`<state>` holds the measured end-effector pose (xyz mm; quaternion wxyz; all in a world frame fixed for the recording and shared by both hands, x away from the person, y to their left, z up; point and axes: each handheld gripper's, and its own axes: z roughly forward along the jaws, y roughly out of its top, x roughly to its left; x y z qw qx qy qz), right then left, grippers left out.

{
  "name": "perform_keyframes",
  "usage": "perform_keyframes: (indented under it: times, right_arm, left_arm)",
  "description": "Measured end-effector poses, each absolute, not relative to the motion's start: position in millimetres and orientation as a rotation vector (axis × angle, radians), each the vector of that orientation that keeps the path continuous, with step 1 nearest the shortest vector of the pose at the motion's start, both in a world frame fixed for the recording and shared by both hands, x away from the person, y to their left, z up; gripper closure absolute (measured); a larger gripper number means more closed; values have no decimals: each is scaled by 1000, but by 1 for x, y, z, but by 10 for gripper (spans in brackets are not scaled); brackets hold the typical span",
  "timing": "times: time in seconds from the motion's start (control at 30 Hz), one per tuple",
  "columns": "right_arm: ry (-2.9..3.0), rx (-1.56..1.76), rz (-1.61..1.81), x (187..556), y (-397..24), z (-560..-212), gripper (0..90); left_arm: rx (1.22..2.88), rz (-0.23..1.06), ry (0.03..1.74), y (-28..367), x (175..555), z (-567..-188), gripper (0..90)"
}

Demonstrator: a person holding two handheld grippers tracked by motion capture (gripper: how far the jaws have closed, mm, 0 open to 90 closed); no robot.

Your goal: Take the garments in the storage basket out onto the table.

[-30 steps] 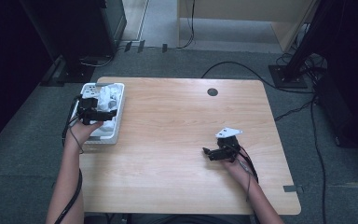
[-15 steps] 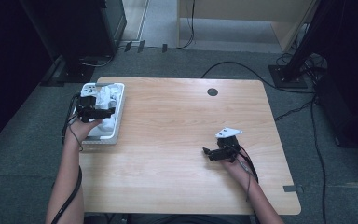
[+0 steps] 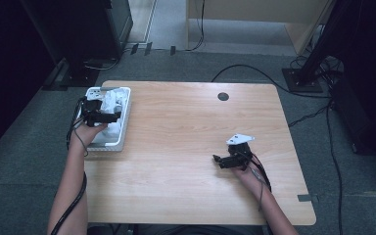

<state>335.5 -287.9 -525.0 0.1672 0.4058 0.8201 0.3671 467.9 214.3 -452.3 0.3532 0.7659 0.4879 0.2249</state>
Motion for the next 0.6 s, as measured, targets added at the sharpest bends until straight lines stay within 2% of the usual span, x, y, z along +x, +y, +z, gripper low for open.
perform_keyframes:
  times: [0.6]
  right_arm:
    - [2333, 1153, 1043, 335, -288, -525, 120]
  left_arm:
    - [1977, 573, 1254, 221, 484, -464, 58]
